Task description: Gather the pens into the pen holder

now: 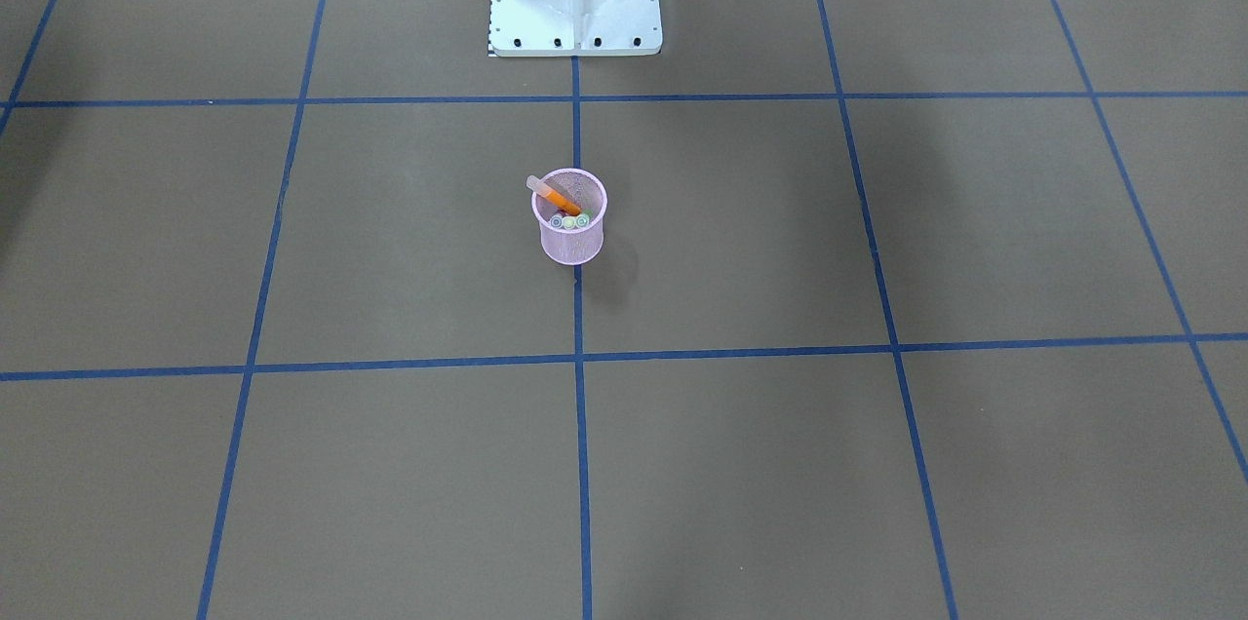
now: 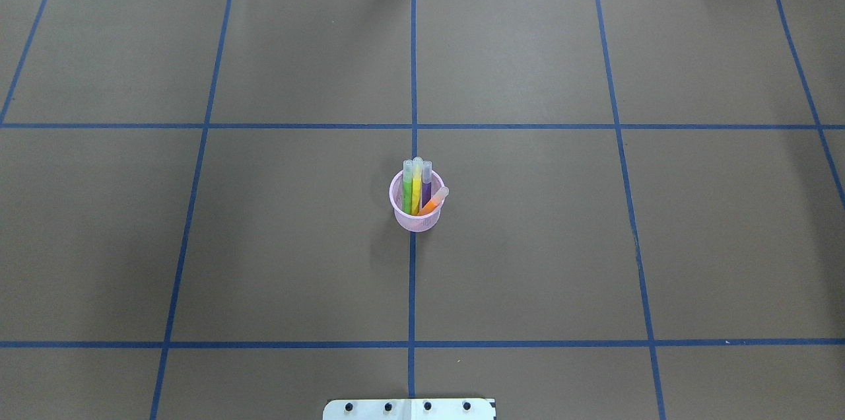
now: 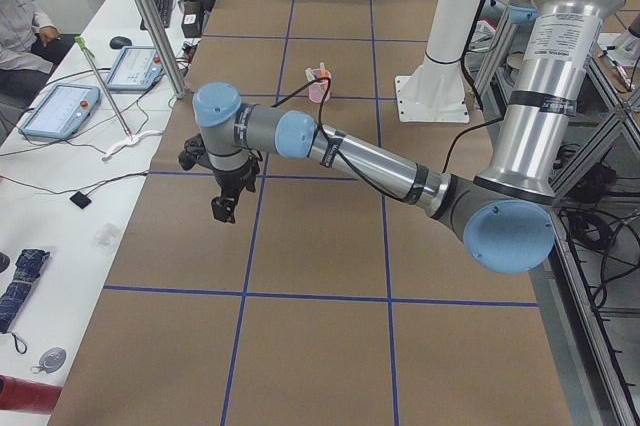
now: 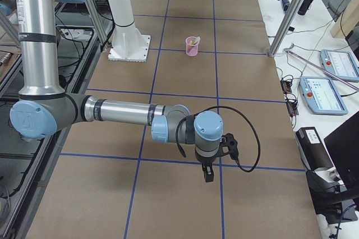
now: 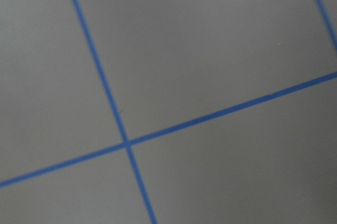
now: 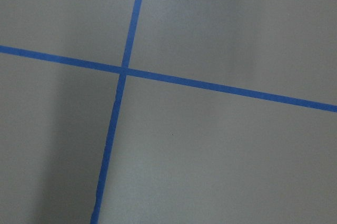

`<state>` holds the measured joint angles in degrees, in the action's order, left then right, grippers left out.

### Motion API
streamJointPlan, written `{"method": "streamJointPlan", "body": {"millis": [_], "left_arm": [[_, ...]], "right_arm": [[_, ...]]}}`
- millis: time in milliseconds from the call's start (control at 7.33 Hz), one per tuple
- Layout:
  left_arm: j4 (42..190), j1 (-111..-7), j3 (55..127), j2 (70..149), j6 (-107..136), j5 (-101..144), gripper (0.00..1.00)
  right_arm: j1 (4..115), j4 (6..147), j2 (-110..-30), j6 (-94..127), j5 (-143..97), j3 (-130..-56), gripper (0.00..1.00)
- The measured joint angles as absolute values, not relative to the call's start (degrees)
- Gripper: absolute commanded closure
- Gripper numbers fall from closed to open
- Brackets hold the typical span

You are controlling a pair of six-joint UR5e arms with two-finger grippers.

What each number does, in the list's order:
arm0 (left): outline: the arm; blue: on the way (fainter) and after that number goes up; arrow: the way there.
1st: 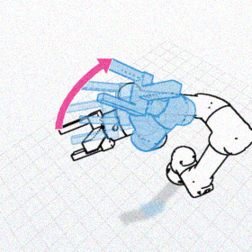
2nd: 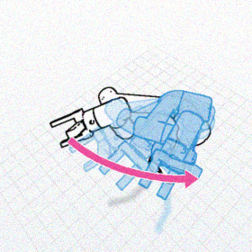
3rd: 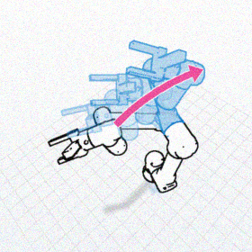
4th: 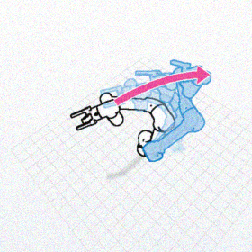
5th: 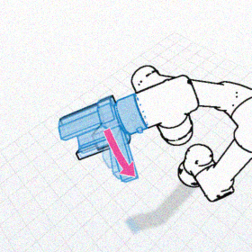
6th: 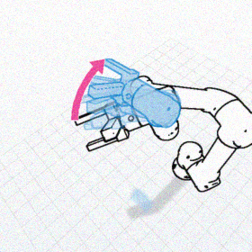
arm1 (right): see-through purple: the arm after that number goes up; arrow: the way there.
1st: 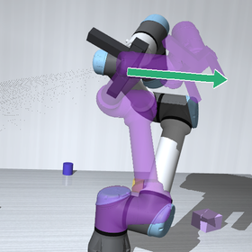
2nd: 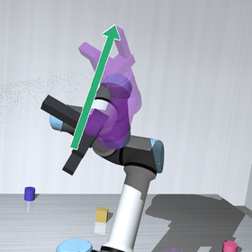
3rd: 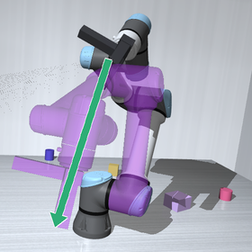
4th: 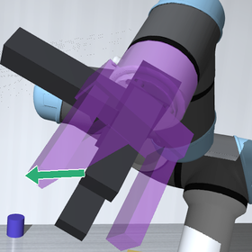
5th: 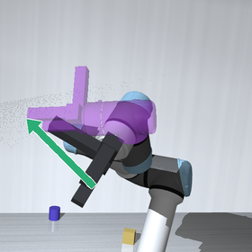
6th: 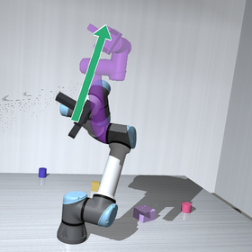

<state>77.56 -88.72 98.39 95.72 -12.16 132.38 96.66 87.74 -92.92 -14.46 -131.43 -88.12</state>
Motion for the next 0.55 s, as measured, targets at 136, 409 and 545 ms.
{"method": "streamJointPlan", "body": {"millis": [136,409,545], "left_arm": [[79.17,-89.33,98.29,92.65,-12.7,132.41,0.0],[82.05,-91.23,98.52,87.44,-12.81,132.57,0.0],[82.9,-92.16,98.8,86.05,-12.8,132.61,0.0]], "right_arm": [[96.73,87.94,-93.04,-14.08,-131.43,-87.91,0.0],[96.76,87.71,-93.28,-13.78,-131.63,-87.64,0.0],[96.76,87.57,-93.14,-13.78,-131.69,-87.69,0.0]]}}
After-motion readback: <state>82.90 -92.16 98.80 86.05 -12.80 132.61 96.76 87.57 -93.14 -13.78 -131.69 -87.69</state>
